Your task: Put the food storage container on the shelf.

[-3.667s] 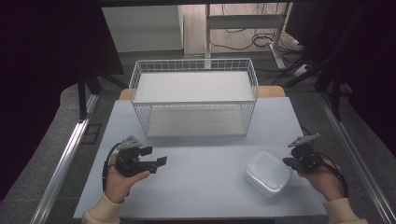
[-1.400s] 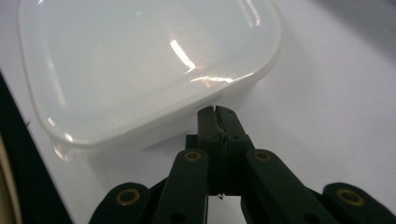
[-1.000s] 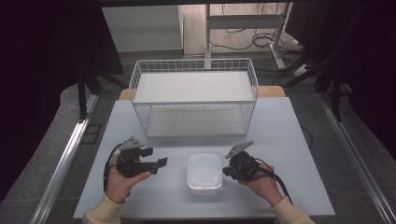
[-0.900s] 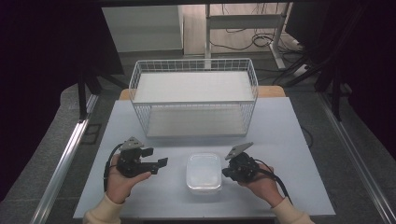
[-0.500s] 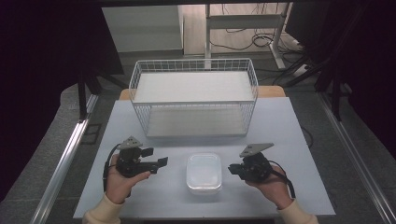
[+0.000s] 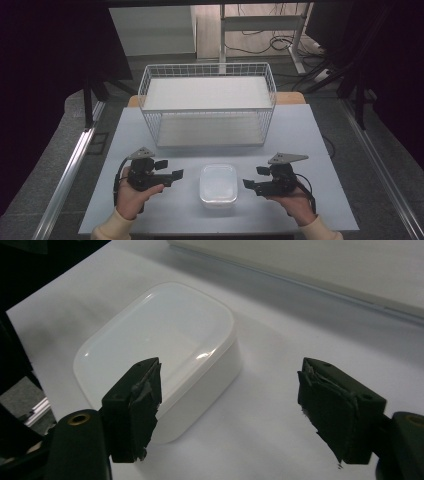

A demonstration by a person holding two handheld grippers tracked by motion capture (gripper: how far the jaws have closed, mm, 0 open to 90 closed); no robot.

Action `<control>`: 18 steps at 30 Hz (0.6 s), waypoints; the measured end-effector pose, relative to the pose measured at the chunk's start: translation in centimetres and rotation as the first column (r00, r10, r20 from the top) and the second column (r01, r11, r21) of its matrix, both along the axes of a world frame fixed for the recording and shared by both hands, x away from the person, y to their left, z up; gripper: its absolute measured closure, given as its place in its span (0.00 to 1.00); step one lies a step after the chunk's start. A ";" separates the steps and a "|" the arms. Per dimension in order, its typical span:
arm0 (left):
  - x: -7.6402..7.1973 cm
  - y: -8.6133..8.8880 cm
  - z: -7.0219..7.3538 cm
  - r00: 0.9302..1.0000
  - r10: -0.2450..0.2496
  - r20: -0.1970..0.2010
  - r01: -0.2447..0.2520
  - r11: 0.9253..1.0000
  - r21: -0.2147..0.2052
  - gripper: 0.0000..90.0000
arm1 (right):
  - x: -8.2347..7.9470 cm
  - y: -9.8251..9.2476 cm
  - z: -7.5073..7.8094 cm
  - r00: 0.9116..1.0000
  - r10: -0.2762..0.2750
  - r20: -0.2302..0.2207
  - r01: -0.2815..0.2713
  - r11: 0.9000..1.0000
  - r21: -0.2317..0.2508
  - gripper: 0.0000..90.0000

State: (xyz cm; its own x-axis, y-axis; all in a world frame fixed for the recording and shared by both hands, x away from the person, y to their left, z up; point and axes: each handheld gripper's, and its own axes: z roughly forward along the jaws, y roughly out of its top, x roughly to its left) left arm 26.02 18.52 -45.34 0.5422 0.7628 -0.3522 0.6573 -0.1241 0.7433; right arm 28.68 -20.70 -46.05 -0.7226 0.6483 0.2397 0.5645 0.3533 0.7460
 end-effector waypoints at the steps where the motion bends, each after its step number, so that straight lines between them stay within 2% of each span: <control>1: 0.0 0.0 0.0 1.000 0.000 -0.001 0.000 1.000 -0.001 0.26 | 0.0 0.1 -0.1 1.000 0.000 -0.003 0.000 1.000 -0.001 0.27; 4: -0.1 -0.2 0.0 1.000 -0.008 -0.009 0.008 1.000 -0.015 0.26 | -0.1 0.2 -0.2 1.000 0.003 -0.008 -0.003 1.000 -0.001 0.27; 11: -0.3 -1.0 -0.2 0.999 -0.039 -0.028 0.038 0.999 -0.037 0.25 | -0.4 0.7 -0.3 0.999 0.029 -0.044 -0.027 0.998 0.062 0.25; 18: -0.6 -1.6 -0.6 0.997 -0.060 -0.046 0.058 0.997 -0.055 0.25 | -0.7 1.2 -0.6 0.999 0.014 -0.046 -0.011 0.998 0.057 0.25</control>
